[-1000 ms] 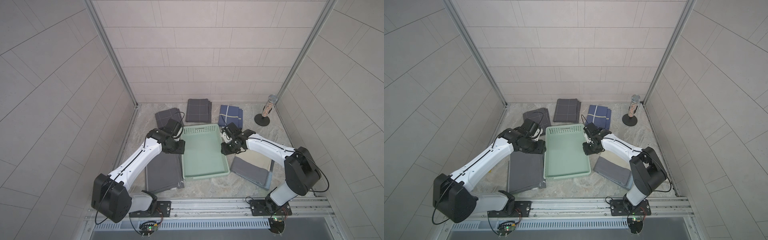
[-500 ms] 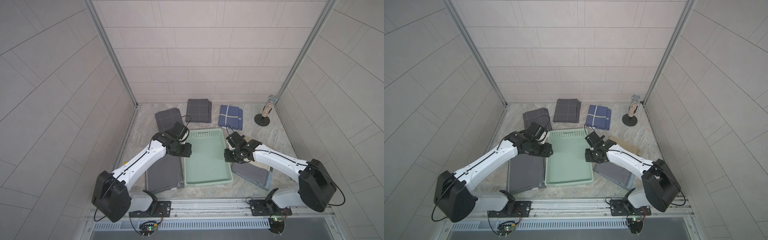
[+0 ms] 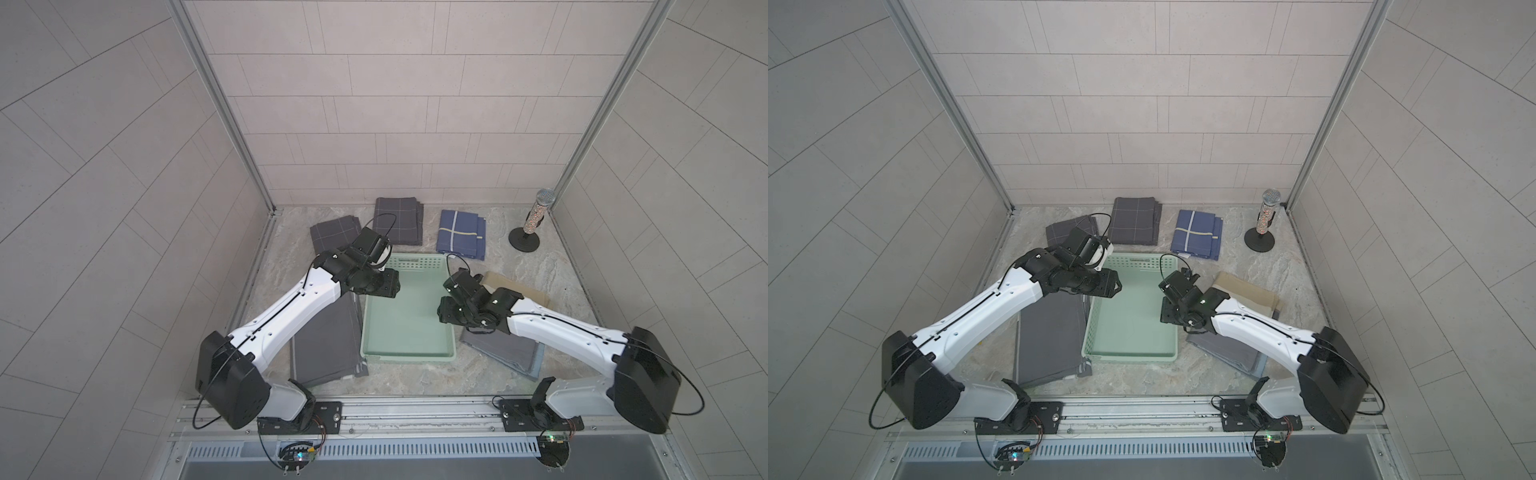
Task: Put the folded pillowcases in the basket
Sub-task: Pick up the pillowcase at the center of the board.
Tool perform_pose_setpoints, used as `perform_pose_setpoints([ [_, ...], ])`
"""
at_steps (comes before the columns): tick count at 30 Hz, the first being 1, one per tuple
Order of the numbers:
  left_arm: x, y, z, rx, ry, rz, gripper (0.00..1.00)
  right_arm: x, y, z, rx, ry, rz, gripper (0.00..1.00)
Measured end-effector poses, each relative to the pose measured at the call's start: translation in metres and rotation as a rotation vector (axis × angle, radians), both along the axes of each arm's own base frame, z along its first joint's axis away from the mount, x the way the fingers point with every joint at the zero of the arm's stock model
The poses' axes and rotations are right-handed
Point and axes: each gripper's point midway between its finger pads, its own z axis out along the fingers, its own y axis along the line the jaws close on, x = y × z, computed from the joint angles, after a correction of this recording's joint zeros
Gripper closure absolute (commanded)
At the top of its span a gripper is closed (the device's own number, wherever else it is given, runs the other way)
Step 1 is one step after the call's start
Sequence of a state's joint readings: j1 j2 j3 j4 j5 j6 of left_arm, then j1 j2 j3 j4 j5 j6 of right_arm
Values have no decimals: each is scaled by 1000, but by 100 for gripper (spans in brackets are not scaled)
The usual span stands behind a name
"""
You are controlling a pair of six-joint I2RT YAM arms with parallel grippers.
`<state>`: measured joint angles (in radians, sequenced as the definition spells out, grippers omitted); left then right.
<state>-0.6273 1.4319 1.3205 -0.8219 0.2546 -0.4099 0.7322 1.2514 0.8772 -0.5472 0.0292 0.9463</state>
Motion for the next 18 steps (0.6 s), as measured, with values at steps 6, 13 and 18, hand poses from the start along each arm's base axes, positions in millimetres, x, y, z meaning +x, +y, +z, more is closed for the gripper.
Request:
perform_pose_setpoints([
  [6, 3, -52, 24, -18, -55, -95, 42, 16, -107, 28, -62, -102, -237, 98],
  [13, -9, -126, 20, -38, -57, -202, 42, 29, -182, -34, -170, 132, -401, 100],
  [18, -6, -156, -1, -54, -16, -189, 42, 62, -174, -64, -164, 221, -368, 100],
])
